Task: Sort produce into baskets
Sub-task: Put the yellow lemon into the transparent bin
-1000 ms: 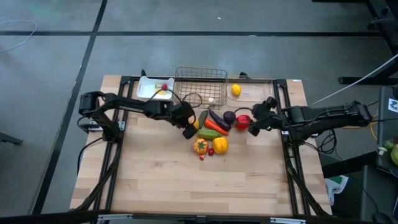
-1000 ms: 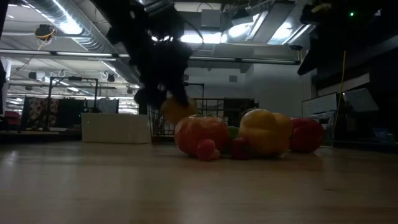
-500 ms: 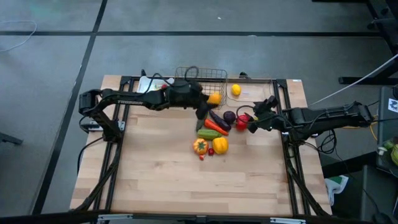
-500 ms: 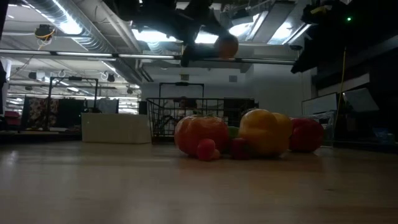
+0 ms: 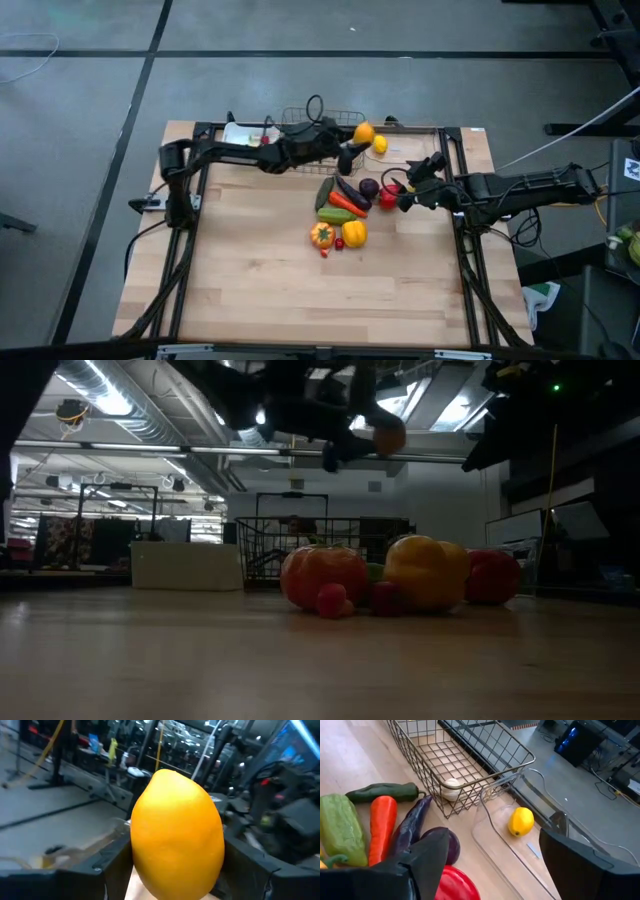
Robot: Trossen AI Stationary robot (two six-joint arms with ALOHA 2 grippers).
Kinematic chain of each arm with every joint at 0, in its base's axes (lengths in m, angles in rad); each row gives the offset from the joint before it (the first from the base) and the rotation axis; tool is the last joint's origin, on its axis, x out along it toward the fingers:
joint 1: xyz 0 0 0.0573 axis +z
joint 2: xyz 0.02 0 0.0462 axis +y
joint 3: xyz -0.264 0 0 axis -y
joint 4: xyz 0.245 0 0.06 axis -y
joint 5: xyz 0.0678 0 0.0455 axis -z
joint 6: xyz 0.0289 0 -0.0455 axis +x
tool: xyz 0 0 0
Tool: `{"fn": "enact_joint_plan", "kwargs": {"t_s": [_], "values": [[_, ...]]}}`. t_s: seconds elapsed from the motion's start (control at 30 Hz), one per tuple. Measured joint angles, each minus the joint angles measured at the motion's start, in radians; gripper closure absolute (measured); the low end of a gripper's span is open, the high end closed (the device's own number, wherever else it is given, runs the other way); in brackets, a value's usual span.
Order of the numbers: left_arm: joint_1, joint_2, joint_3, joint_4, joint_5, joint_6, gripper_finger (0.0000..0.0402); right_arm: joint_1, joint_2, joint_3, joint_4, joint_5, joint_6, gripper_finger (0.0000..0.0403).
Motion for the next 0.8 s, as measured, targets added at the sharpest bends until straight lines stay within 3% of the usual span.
{"fn": "enact_joint_plan", "kwargs": {"t_s": [0.4, 0.8], "values": [[0.035, 0.297, 0.292, -0.008, -0.009, 0.189, 0.0149, 0.0, 0.0, 0.0, -0.003, -0.01, 0.0, 0.0095], [0.04, 0.343, 0.307, -0.072, -0.008, 0.405, 0.0149, 0.0, 0.0, 0.0, -0.003, -0.01, -0.001, 0.0095]]}}
